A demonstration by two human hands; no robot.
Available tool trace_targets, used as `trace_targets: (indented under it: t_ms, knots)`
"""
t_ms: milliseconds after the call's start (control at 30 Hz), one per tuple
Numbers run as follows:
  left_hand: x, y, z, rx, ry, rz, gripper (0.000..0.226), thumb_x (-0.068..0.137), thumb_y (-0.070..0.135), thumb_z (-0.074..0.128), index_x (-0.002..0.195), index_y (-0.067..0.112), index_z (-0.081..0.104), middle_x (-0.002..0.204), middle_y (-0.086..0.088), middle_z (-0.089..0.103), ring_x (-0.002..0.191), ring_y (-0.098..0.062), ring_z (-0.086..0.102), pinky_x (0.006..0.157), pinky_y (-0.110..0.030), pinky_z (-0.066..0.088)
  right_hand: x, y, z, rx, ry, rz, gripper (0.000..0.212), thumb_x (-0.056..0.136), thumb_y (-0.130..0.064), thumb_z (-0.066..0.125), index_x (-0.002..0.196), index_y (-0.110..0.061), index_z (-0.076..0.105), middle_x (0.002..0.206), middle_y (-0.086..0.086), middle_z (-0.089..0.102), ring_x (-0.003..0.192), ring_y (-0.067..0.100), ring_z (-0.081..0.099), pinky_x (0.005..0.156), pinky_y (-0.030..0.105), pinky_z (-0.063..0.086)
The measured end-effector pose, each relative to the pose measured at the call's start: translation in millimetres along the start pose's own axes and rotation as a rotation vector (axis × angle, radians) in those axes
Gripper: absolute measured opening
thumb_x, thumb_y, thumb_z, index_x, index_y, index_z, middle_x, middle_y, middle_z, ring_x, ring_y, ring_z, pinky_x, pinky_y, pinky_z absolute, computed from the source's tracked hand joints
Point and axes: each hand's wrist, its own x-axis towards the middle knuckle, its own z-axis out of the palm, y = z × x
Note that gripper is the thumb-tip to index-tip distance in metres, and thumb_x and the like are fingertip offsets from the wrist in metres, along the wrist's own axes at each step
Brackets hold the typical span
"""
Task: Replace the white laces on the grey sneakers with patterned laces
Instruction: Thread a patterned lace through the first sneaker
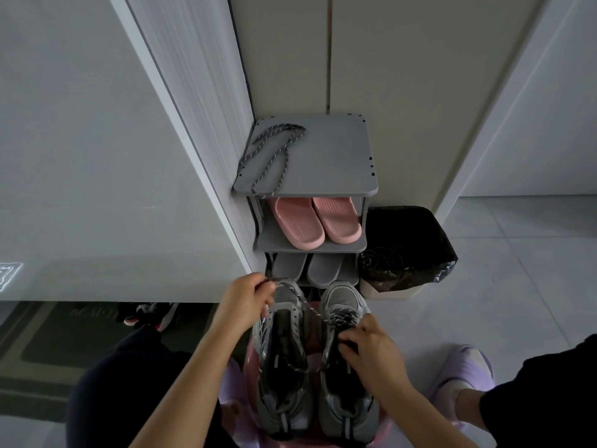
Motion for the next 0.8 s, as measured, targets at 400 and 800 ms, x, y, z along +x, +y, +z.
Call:
trace_targets:
  t_ms: [400, 800]
  knots:
    - [-31, 17, 67, -0.701, -0.231, -0.268, 0.014, 0.095, 0.000, 0.045, 0.085, 0.007, 0.053, 0.077, -0.009, 0.065, 0.055, -0.010, 0.065, 0.048, -0.019, 0.051, 2, -2, -1, 0.009, -0.037, 0.012, 0.025, 0.084, -0.033, 0.061, 0.109, -0.029, 0.068, 0.097, -0.006, 0.034, 0.089, 0.011, 0.048, 0.062, 0.013, 0.032]
    - [-32, 15, 66, -0.591, -0.258, -0.231, 0.021, 0.094, 0.005, 0.049, 0.078, 0.012, 0.061, 0.079, -0.006, 0.064, 0.059, -0.008, 0.066, 0.052, -0.019, 0.053, 7, -2, 1, 0.197, -0.084, 0.057, 0.020, 0.084, -0.029, 0.059, 0.098, -0.024, 0.073, 0.093, -0.002, 0.046, 0.070, 0.000, 0.044, 0.062, 0.003, 0.032]
